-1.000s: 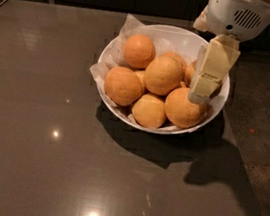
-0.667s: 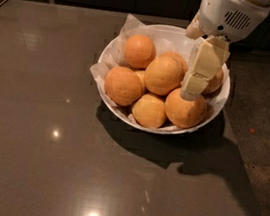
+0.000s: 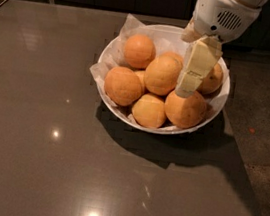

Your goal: Pick orange from white bowl

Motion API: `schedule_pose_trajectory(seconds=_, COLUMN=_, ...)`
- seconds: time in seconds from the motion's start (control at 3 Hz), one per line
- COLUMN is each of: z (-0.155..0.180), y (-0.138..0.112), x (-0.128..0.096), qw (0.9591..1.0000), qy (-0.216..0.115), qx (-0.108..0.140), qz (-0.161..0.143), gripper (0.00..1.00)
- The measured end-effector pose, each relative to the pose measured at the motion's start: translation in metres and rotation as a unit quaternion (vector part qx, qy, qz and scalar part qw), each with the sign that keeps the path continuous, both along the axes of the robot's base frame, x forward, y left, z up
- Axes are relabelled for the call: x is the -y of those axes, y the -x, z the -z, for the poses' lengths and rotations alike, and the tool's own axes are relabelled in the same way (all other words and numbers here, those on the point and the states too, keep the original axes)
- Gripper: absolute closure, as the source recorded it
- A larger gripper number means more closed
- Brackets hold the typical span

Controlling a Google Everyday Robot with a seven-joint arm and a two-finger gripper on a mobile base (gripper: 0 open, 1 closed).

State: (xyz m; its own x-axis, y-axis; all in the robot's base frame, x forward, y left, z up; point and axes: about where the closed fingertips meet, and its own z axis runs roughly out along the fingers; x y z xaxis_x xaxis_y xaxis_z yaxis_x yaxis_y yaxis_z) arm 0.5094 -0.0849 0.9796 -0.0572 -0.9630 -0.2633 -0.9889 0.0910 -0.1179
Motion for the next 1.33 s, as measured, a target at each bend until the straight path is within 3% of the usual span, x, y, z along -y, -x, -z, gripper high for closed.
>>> schedule_pose_trajectory(seconds=1.33, z=0.027, y=-0.024, x=-0.008, qw=0.9991, qy=-0.008, qx=-0.041, qz=0.005, gripper=0.21)
